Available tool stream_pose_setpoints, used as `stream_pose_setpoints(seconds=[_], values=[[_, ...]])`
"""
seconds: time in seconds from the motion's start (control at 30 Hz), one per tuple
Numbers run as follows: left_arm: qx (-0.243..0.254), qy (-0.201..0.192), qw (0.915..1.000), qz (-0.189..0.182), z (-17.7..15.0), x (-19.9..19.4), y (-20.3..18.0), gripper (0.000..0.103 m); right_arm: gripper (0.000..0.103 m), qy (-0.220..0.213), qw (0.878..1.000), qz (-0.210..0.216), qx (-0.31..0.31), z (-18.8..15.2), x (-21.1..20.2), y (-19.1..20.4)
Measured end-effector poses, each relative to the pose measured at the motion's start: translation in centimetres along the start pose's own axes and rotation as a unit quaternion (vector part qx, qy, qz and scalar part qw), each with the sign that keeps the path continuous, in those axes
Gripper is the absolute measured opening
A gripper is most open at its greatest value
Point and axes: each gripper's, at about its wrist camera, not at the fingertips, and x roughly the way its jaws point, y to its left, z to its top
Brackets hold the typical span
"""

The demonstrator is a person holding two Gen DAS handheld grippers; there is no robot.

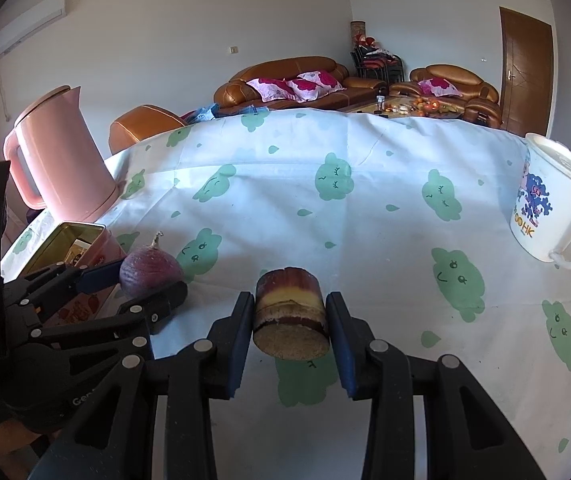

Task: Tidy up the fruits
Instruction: 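Close the right gripper on the layered cake while the left closes on the turnip, then lift the layered cake and turnip and carry them over the tin with both grippers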

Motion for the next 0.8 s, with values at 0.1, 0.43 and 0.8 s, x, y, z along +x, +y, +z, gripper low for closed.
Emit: stream_pose_setpoints(seconds=[0.1,0.43,0.8], values=[[-0.003,-0.003,1.0000,-0.007,0.0,-0.1,0.1,0.055,0.039,-0.006,1.000,0.003,0.001,0.0,-0.2,-0.1],[-0.002,-0.039,0.9989,-0.025,-0.1,-1.6,0.1,0.055,0.039,-0.034,0.999,0.014,-0.013,-0.1,-1.3,0.5],[0.000,-0.064,0.9976,-0.024,-0.3,-2.5,0.0,0.055,0.039,-0.063,0.998,0.017,-0.017,-0.3,-2.3,0.6]])
